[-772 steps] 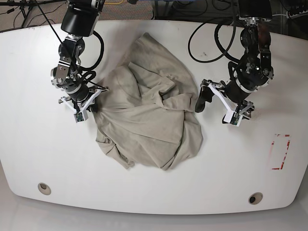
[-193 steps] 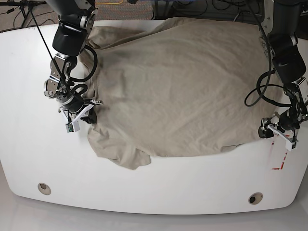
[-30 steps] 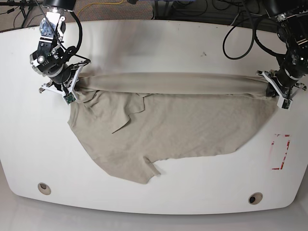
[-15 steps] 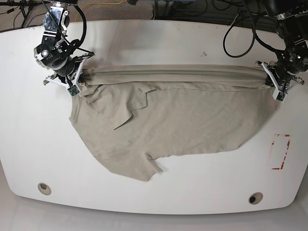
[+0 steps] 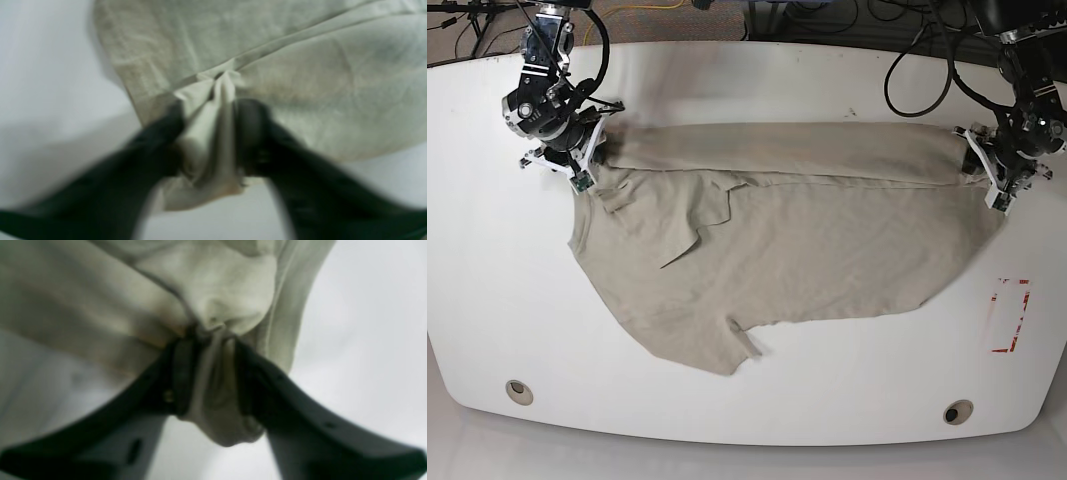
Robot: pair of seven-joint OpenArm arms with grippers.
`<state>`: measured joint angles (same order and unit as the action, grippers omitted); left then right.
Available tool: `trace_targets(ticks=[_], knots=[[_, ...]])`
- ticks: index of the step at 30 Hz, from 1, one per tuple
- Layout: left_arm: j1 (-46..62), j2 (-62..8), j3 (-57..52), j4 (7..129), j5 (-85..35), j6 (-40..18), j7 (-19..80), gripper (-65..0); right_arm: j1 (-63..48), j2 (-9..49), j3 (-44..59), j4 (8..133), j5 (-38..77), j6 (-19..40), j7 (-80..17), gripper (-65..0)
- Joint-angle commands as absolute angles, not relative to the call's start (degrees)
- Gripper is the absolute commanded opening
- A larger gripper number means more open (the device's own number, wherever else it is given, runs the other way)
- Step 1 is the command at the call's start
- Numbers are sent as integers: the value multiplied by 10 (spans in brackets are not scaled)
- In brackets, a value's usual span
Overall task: Fold the T-shirt properly
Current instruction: 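Lay the folded edge down and open both grippers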
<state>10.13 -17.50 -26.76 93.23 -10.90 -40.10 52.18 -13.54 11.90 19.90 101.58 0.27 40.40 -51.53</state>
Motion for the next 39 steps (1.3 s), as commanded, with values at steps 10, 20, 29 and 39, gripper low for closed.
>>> trace_targets(ticks=[10, 20, 29, 39], knots=[[62, -184, -273, 996, -115, -400, 568, -194, -132, 113, 204, 1084, 7, 400, -508, -238], [7, -181, -298, 1064, -115, -400, 598, -193, -121, 109, 199, 1124, 12, 400, -508, -239], [-89, -182, -298, 916, -113, -400, 569, -197, -69, 108, 182, 1075, 10, 400, -503, -239], [-137, -198, -298, 770, -113, -400, 492, -197, 32, 102, 182, 967, 6, 400, -459, -239]])
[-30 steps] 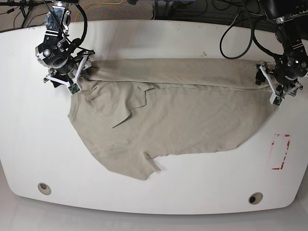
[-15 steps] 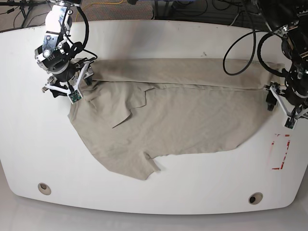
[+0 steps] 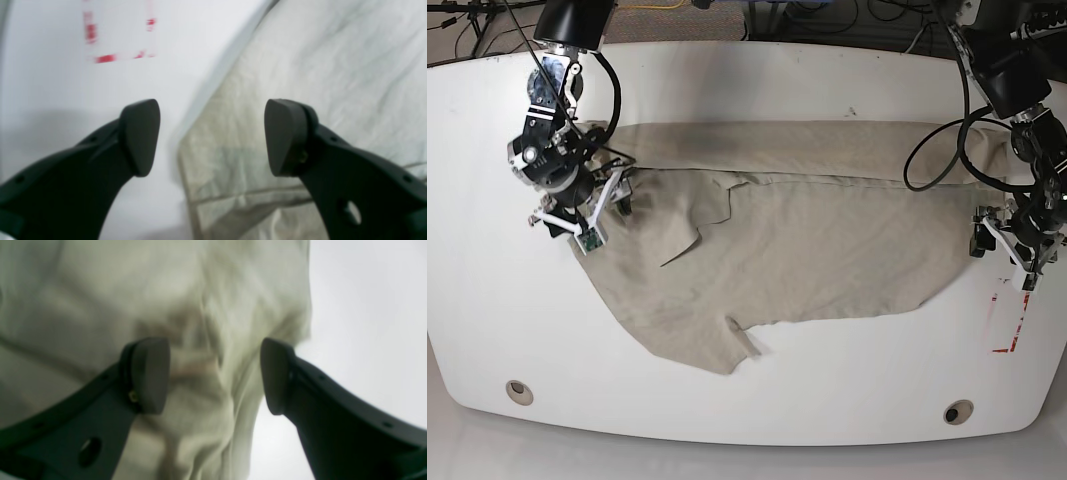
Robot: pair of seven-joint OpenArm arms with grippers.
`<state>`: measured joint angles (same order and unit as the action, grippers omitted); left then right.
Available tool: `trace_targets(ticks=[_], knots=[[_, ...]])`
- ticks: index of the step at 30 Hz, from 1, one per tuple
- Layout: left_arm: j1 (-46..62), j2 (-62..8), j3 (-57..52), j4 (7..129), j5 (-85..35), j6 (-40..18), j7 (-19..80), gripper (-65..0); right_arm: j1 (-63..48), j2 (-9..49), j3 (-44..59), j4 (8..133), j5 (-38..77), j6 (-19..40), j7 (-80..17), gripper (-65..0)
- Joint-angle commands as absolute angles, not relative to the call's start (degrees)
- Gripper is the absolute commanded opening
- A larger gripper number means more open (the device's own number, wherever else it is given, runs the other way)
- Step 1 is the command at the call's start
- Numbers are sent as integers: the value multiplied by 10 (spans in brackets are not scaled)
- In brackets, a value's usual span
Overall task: Fold the T-shirt properly
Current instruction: 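Lay the folded edge down and open both grippers, then regrasp the folded edge of the shirt with both grippers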
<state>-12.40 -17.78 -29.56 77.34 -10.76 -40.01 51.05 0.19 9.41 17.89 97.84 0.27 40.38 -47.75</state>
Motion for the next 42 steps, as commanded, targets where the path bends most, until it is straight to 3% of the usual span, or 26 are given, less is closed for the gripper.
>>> trace_targets(ticks=[1, 14, 25, 31, 42], knots=[[-137, -199, -298, 765, -113, -400, 487, -197, 43, 102, 182, 957, 6, 400, -457, -239], [-116, -214, -335, 751, -114, -400, 471, -197, 209, 144, 181, 730, 6, 400, -385, -239], [-117, -200, -305, 755, -115, -400, 472, -197, 290, 166, 180, 534, 6, 400, -287, -241], [-115, -178, -305, 823, -116, -400, 506, -199, 259, 166, 181, 604, 6, 400, -339, -241], [-19, -145, -307, 979, -116, -400, 525, -199, 93, 124, 185, 919, 6, 400, -493, -238]])
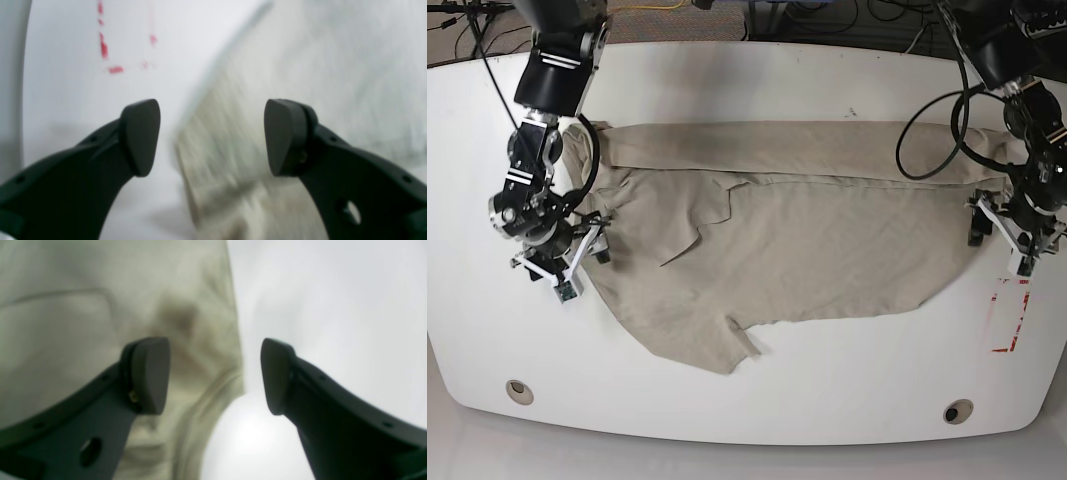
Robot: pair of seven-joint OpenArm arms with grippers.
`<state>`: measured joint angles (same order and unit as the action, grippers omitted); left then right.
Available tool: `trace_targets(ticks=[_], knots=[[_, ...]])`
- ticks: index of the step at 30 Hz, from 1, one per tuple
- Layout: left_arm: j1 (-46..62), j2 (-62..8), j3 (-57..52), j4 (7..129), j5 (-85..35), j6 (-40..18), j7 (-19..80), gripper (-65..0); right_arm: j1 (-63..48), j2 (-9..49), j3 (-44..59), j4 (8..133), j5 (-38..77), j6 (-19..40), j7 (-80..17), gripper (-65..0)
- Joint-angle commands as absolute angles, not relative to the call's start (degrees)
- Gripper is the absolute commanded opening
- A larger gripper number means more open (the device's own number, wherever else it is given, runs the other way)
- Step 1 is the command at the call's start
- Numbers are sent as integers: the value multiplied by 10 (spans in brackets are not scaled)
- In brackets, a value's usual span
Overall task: Fold the T-shirt properly
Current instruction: 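Regrasp the folded edge of the shirt with both grippers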
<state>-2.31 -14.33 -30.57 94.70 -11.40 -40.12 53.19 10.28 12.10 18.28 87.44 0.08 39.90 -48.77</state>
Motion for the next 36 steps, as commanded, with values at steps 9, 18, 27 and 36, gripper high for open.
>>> trace_targets(ticks=[9, 18, 27, 36], knots=[[63, -139, -330, 1062, -116, -400, 525, -199, -38, 95, 249, 1023, 7, 400, -507, -233], [107, -142, -374, 1066, -161, -400, 525, -199, -127, 76, 285, 1055, 12, 400, -508, -233], [128, -143, -387, 1066, -173, -400, 525, -199, -144, 57, 322, 1054, 12, 400, -507, -238], [138, -143, -387, 1063, -173, -400, 525, -199, -141, 55, 333, 1031, 12, 400, -507, -250]])
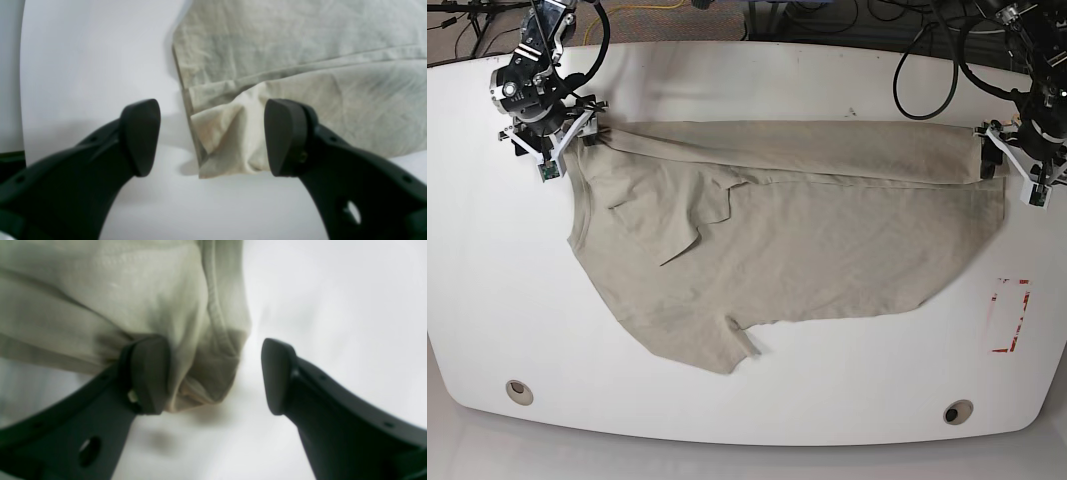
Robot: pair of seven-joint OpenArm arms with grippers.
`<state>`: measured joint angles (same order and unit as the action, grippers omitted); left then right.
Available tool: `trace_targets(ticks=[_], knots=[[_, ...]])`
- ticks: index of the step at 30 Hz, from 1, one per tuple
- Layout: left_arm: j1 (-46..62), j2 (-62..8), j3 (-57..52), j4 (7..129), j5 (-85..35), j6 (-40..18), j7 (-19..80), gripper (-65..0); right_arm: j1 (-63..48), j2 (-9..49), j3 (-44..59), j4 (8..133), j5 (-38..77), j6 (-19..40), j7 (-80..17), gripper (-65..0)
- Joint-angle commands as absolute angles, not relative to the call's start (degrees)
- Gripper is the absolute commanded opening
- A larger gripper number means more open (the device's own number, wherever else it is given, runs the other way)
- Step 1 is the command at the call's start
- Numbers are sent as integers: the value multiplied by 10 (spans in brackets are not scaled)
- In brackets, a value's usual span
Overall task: Fold the T-shirt properly
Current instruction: 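Regrasp the folded edge of the shirt with both grippers, then pull the folded edge with both grippers away from the shirt body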
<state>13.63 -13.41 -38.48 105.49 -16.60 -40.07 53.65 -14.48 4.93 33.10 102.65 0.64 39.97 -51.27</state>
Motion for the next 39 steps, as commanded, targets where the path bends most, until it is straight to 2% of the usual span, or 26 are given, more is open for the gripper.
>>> trace_targets(ticks=[1, 6, 14, 20, 39], knots=[[141, -142, -387, 1063, -173, -400, 525, -199, -141, 55, 333, 1027, 12, 400, -507, -263], [150, -141, -388, 1066, -174, -400, 525, -194, -136, 54, 333, 1000, 12, 400, -501, -371], [151, -139, -389, 1062, -174, -400, 525, -193, -140, 53, 333, 974, 12, 400, -469, -479], [151, -139, -396, 1052, -174, -400, 525, -193, -149, 53, 331, 975, 12, 400, -468, -598], [150, -142, -400, 926, -204, -400, 525, -197, -152, 52, 333, 976, 12, 400, -467, -601]])
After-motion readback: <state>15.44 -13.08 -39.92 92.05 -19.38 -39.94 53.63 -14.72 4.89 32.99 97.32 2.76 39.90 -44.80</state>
